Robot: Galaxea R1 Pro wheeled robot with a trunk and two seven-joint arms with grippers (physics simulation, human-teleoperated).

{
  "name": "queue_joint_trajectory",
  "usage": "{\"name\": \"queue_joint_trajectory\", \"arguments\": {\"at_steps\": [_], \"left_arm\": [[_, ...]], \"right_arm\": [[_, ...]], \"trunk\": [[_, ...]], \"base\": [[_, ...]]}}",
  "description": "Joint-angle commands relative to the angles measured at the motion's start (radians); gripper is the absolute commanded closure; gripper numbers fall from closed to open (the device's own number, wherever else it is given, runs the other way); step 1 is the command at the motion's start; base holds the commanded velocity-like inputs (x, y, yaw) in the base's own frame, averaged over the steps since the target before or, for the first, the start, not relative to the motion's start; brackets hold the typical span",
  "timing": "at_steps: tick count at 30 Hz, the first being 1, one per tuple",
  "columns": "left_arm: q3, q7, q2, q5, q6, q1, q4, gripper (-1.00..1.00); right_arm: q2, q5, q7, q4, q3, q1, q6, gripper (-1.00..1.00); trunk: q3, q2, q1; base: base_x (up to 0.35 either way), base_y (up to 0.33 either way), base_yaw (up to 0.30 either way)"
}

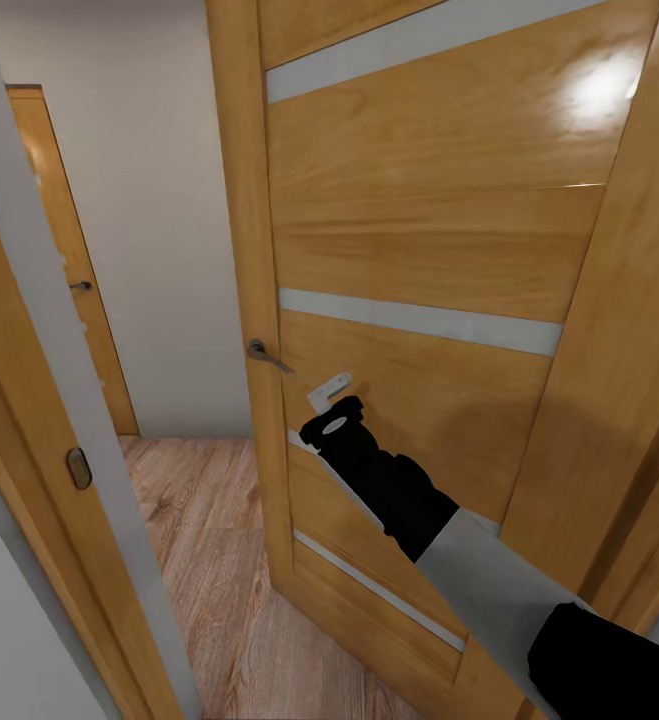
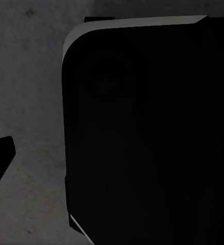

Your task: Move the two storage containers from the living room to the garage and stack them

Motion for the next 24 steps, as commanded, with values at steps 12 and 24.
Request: {"name": "queue_joint_trajectory", "arguments": {"at_steps": [12,24], "left_arm": [[0.001,0.000,0.000,0.001,-0.003,0.000,0.000,-1.00],[0.001,0.000,0.000,0.001,-0.003,0.000,0.000,-1.00]], "right_arm": [[0.000,-0.012,-0.012,0.001,-0.001,-0.001,-0.031,-1.00],[0.000,-0.014,-0.011,0.001,-0.003,0.000,-0.030,-1.00]], "trunk": [[-0.001,-0.001,0.000],[-0.001,-0.001,0.000]], "base": [[0.000,0.000,0.000],[0.000,0.000,0.000]]}}
